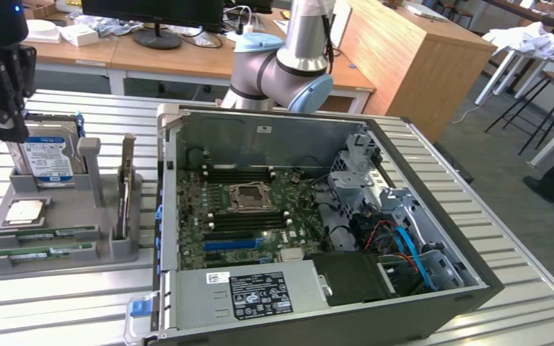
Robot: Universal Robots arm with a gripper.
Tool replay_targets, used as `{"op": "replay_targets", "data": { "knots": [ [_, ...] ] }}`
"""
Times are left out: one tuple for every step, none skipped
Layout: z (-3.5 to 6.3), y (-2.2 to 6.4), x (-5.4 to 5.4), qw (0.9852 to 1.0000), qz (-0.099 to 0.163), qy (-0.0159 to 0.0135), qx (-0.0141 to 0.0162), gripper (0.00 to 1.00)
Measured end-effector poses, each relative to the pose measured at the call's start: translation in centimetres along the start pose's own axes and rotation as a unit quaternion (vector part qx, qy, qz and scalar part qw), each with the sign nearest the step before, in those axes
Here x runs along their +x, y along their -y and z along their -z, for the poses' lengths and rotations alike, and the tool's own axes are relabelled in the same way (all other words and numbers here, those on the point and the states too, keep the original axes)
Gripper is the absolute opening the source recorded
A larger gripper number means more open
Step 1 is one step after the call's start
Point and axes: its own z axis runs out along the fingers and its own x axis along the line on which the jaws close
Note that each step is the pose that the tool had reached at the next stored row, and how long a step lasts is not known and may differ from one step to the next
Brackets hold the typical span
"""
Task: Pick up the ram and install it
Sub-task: 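Pick up the ram and move it above insertion slot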
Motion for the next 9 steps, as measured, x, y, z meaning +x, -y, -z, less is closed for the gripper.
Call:
{"op": "replay_targets", "data": {
  "knots": [
    [-0.01,0.0,0.0,1.0,0.006,-0.0003,-0.0001,0.1],
    [-0.01,0.0,0.0,0.9999,0.013,-0.0007,-0.0002,0.1],
    [-0.02,0.0,0.0,0.9998,0.019,-0.001,-0.0004,0.1],
    [-0.03,0.0,0.0,0.9997,0.025,-0.0014,-0.0005,0.1],
    [-0.03,0.0,-0.01,0.9996,0.03,-0.0017,-0.0005,0.1],
    [-0.03,0.0,-0.02,0.9995,0.032,-0.002,-0.0006,0.1],
    [-0.03,0.0,-0.02,0.9995,0.033,-0.0021,-0.0006,0.1],
    [-0.03,0.0,-0.02,0.9995,0.033,-0.0021,-0.0006,0.1],
    [-0.03,0.0,-0.02,0.9995,0.033,-0.0021,-0.0006,0.1]
  ]
}}
